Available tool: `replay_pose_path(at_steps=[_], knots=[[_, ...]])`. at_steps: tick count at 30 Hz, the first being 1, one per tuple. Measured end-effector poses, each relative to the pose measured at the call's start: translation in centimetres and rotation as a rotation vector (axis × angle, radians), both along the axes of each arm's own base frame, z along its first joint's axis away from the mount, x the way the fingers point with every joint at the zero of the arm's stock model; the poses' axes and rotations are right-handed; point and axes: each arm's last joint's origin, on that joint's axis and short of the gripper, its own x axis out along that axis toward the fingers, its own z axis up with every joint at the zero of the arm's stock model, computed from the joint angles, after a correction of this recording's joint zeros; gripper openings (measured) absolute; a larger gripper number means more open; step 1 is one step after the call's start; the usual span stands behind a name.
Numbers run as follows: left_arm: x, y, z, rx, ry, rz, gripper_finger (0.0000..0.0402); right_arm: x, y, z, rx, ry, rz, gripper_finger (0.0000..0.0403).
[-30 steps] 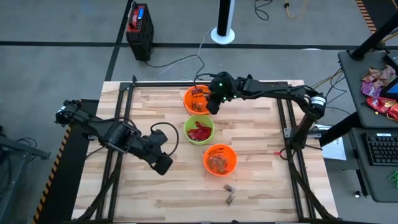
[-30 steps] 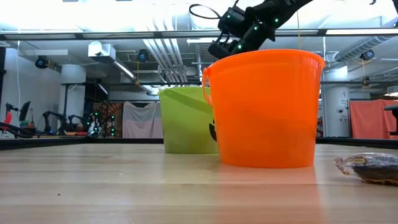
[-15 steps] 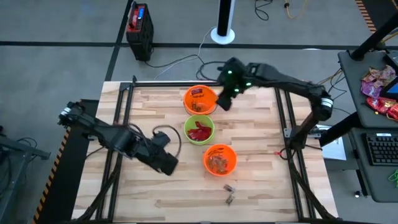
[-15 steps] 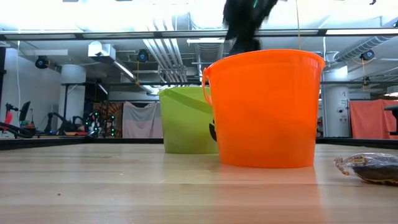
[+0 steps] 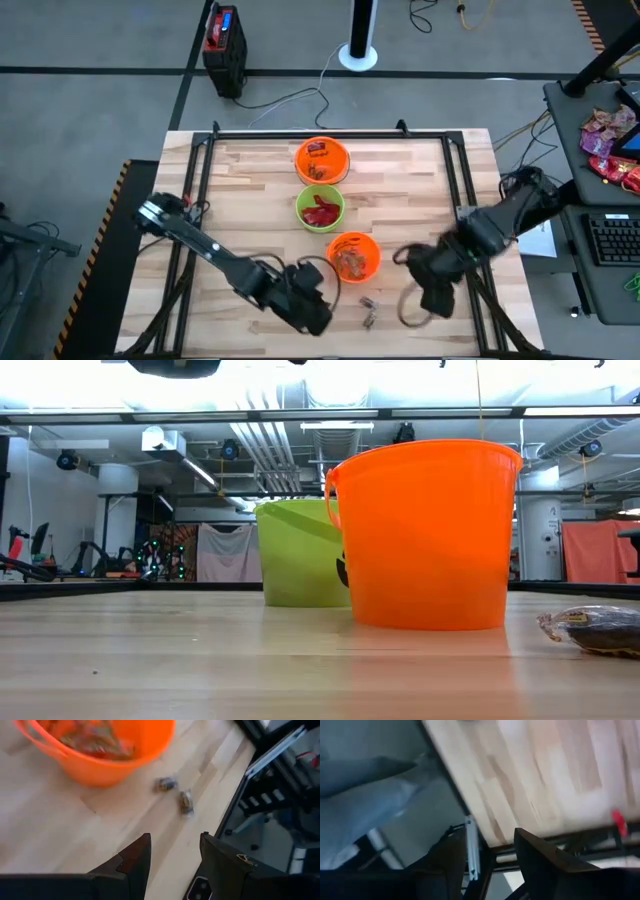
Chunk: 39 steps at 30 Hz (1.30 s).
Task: Sort candy by brand, put in halloween buckets
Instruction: Put the black gummy into the top orange bucket
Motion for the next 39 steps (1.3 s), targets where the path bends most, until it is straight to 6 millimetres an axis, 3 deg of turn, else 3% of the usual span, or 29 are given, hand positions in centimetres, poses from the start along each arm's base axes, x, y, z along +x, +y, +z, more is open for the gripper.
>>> replay_pose_path(at_steps=[4,9,15,21,27,33,39], knots=[[1.6,-2.1,-0.5,0.020,0.046,0.008,0.0153,-2.0,2.9,-1.3,-0.095,0.046,-0.088,0.0153],[4.8,-4.3,-1.1,0.046,0.067,0.005,0.0153,-2.4,4.8,-3.0,-0.098,0.023,-0.129,0.0162],[7.8,-6.3,-1.5,0.135,0.100,-0.002,0.0153,-2.5,4.8,-4.7,-0.153,0.035,-0.111,0.0178],[8.7,-6.9,-5.3,0.094,0.088,0.048,0.0153,-2.4,4.7,-4.7,-0.169,-0.001,-0.062,0.0185],[9.0,-7.3,-7.4,0.108,0.085,0.048,0.0155,-2.6,4.3,-4.4,-0.199,-0.053,-0.043,0.0185],[11.6,-7.6,-9.0,0.006,-0.044,0.102,0.0186,-2.5,4.0,-4.2,-0.208,-0.071,-0.049,0.0185],[13.8,-7.5,-11.4,0.064,-0.079,0.116,0.0215,-2.6,4.0,-4.2,-0.208,-0.072,-0.045,0.0185]])
